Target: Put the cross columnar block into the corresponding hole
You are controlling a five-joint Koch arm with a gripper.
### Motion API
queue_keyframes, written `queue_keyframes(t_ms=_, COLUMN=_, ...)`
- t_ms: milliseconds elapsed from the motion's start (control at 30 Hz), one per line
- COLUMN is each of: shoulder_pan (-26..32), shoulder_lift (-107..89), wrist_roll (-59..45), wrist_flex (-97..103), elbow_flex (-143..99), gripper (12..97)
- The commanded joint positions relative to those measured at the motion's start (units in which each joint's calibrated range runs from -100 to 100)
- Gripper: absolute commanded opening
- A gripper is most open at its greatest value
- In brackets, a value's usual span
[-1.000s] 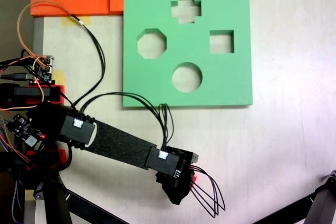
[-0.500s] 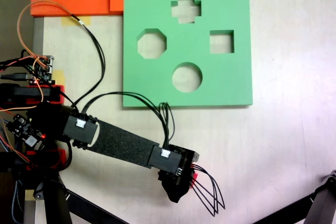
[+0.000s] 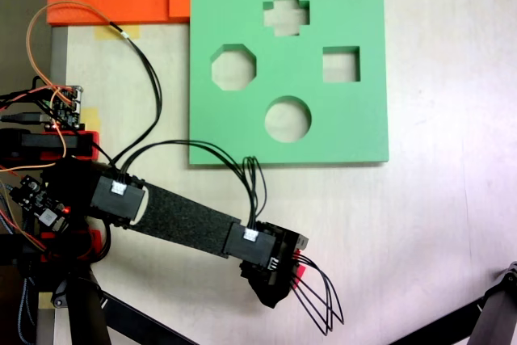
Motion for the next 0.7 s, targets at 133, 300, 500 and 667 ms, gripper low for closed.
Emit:
queue_keyframes(t_ms=133, shoulder_pan=0.2, shoulder_lift=-2.3, wrist_roll=0.4, wrist_flex=1.0, elbow_flex=-3.7, gripper=38.9)
queue_keyframes(t_ms=300, shoulder_pan=0.2, shoulder_lift=-3.1, wrist_roll=0.4, wrist_flex=0.7, elbow_flex=-4.0, gripper=38.3)
queue_keyframes(t_ms=500, shoulder_pan=0.3, shoulder_lift=-5.1, wrist_roll=0.4, wrist_flex=0.2, elbow_flex=-4.5, gripper=38.3)
queue_keyframes(t_ms=667, shoulder_pan=0.3, shoulder_lift=-8.0, wrist_roll=0.3, wrist_flex=0.0, elbow_flex=-5.2, gripper=38.4)
